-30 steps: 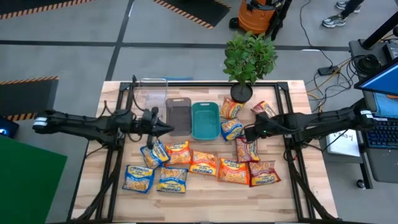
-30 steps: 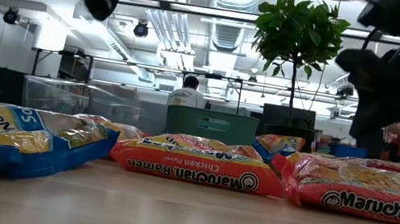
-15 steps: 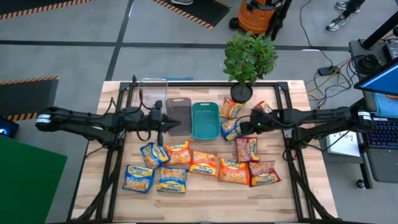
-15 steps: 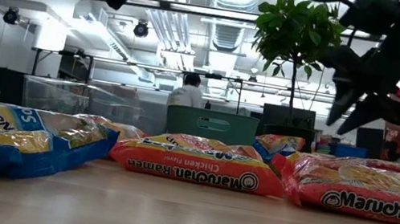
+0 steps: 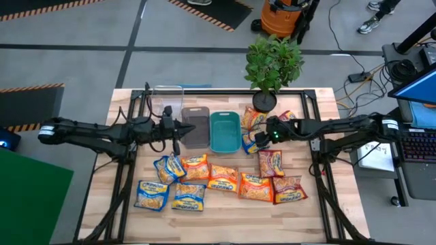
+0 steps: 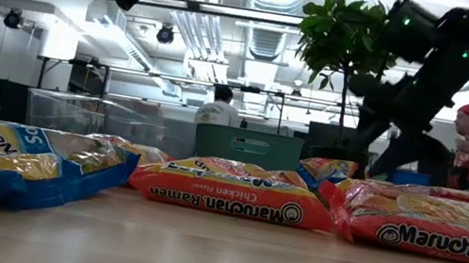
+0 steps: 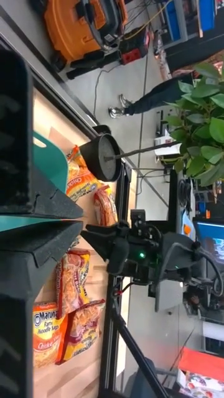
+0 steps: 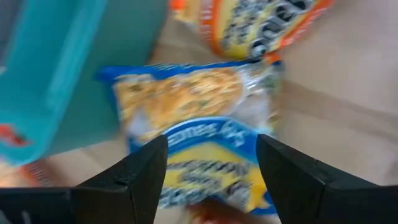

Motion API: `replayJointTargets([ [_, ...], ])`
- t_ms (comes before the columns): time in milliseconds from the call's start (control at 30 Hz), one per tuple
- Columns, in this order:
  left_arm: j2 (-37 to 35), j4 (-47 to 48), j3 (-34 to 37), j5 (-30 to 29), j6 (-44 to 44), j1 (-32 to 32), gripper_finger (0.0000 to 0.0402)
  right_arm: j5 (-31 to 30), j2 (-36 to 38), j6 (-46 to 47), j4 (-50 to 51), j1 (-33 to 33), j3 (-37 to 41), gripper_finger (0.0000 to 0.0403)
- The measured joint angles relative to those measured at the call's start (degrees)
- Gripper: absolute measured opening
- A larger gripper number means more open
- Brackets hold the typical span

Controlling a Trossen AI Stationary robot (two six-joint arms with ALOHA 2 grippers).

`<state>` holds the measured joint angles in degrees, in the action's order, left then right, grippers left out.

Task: Sort Maruchan noodles
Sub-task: Put the blue noodle pack into the green bin

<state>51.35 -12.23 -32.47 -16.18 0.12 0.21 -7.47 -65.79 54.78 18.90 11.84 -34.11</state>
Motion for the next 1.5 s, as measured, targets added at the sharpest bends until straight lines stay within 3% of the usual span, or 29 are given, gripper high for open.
replayJointTargets([
  [167,0.0,0.0,0.1,0.0,0.0,0.0,0.0,0.9,-2.8,-2.3,-1.2,2.5,0.7,0.0239],
  [467,0.0,0.0,0.1,0.0,0.9,0.0,0.0,3.2,-8.3,-3.4,-12.6,2.8,4.1,0.023],
  [567,0.0,-0.1,0.1,0.0,0.9,0.0,0.0,3.4,-9.4,-3.0,-14.5,2.7,4.5,0.0206],
  [700,0.0,-0.1,0.1,0.0,0.9,0.0,0.0,3.4,-9.4,-2.9,-14.5,2.7,4.5,0.0137],
  [833,0.0,-0.1,0.1,0.0,0.9,0.0,0.0,3.4,-7.6,-2.9,-14.2,2.7,4.6,0.004],
  [900,0.0,-0.1,0.0,0.1,0.9,0.0,0.0,3.5,-6.1,-3.0,-14.0,2.7,4.7,0.0019],
  [1300,-0.9,-0.1,-0.1,0.1,0.9,0.0,0.0,2.7,8.4,-3.0,-12.6,1.6,4.7,0.0009],
  [1500,-3.1,0.3,-0.1,0.1,0.9,0.0,0.0,-2.2,14.1,-4.1,-15.9,-2.3,4.5,0.0009],
])
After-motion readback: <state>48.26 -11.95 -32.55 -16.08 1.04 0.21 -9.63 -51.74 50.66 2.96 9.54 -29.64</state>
